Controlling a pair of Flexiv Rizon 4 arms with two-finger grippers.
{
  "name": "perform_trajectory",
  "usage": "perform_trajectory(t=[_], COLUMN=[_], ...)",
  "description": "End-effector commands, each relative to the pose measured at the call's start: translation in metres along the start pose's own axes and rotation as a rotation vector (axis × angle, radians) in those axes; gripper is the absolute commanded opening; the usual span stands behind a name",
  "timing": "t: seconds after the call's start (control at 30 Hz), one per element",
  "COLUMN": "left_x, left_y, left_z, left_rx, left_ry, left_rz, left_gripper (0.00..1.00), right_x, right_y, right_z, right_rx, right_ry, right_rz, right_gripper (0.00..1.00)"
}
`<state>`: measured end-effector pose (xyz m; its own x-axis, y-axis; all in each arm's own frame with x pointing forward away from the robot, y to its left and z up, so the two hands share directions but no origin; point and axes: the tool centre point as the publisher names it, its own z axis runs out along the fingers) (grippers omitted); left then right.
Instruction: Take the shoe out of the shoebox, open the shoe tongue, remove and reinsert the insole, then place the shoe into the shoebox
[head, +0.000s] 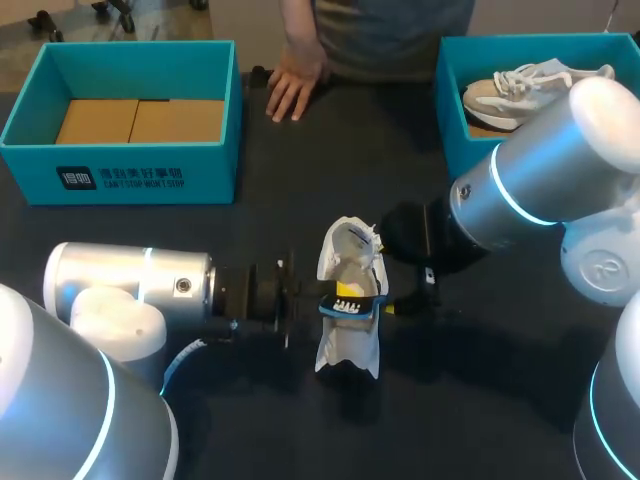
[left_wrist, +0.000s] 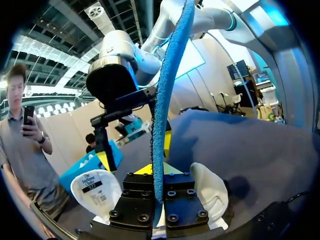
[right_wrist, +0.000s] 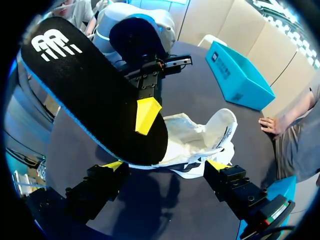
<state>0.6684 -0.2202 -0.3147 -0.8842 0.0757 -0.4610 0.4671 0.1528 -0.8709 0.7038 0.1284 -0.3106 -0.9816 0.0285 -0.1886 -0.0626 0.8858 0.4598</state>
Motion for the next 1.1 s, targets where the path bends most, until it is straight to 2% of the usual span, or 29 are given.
perform_trajectory(t=[0.03, 0.6, 0.77, 0.8, 0.83, 1.1], left_x=[0.001, 0.000, 0.000, -0.001, -0.001, -0.008], left_y=[0.009, 0.052, 0.045, 0.043, 0.041, 0.019], left_z=[0.002, 0.011, 0.006, 0.005, 0.003, -0.006], left_rx=[-0.014, -0.114, -0.115, -0.112, -0.110, -0.072], left_ry=[0.010, 0.031, 0.016, 0.011, 0.007, -0.026], left_rz=[-0.003, -0.012, -0.020, -0.023, -0.023, -0.015], left_gripper=[0.00, 0.00, 0.00, 0.21, 0.29, 0.37], right_x=[0.001, 0.001, 0.001, 0.001, 0.001, 0.001], right_y=[0.000, 0.000, 0.000, 0.000, 0.000, 0.000], right_z=[0.001, 0.001, 0.001, 0.001, 0.001, 0.001], right_rx=[0.000, 0.000, 0.000, 0.000, 0.000, 0.000], right_ry=[-0.002, -0.002, -0.002, -0.002, -0.002, -0.002], right_rz=[0.001, 0.001, 0.001, 0.001, 0.001, 0.001], right_gripper=[1.00, 1.00, 1.00, 1.00, 1.00, 1.00])
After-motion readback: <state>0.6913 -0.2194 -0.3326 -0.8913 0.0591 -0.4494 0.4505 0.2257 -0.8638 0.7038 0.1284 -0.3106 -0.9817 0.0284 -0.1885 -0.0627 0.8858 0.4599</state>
